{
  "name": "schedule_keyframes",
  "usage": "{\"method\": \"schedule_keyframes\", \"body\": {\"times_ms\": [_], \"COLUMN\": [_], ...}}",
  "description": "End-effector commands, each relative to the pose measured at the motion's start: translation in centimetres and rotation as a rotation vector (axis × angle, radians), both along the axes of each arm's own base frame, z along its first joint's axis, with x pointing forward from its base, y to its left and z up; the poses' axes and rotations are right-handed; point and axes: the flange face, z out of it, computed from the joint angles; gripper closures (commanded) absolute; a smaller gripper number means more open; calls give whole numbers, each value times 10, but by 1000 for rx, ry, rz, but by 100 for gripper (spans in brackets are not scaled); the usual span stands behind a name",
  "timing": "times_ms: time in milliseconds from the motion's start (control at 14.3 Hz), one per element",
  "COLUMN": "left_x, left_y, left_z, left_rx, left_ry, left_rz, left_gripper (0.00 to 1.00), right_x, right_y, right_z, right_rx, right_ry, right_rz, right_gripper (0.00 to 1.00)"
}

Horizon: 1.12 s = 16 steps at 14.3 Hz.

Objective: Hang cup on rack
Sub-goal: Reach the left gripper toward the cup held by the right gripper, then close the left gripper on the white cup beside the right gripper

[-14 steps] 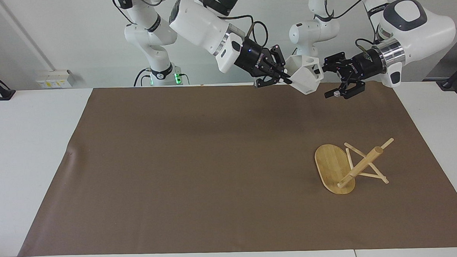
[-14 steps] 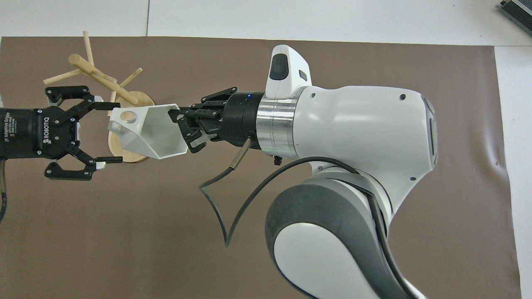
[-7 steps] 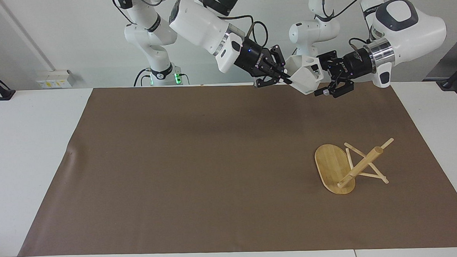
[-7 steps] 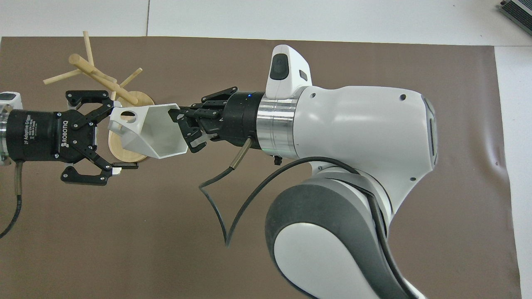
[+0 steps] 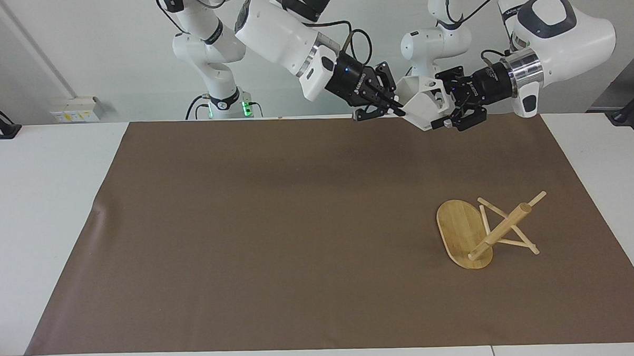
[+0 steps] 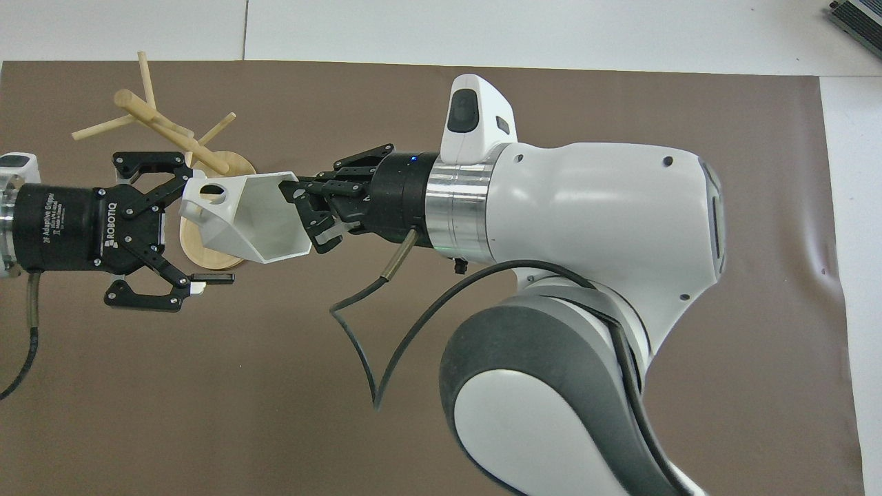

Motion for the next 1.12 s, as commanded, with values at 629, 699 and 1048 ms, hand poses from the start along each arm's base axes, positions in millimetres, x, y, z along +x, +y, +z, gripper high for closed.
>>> {"method": "schedule_keyframes", "body": {"times_ms": [629,699,1048], "left_x": [-14,-15,-17], "left_y": [-6,-6,-2], "left_z": [-6,-4,-4], "left_rx": [20,30,35], "left_ry": [-12,-46,-80], "left_rz": [-17,-36,-57], "left_gripper": [92,100,100], "right_x": [-4,-4,-4], "right_y": [-1,-1,-1], "right_z": [1,1,1], "right_rx": [25,25,29], "right_ry": [16,16,38], "right_rz": [-32,-32,-44], "right_gripper": [100,100,100]}}
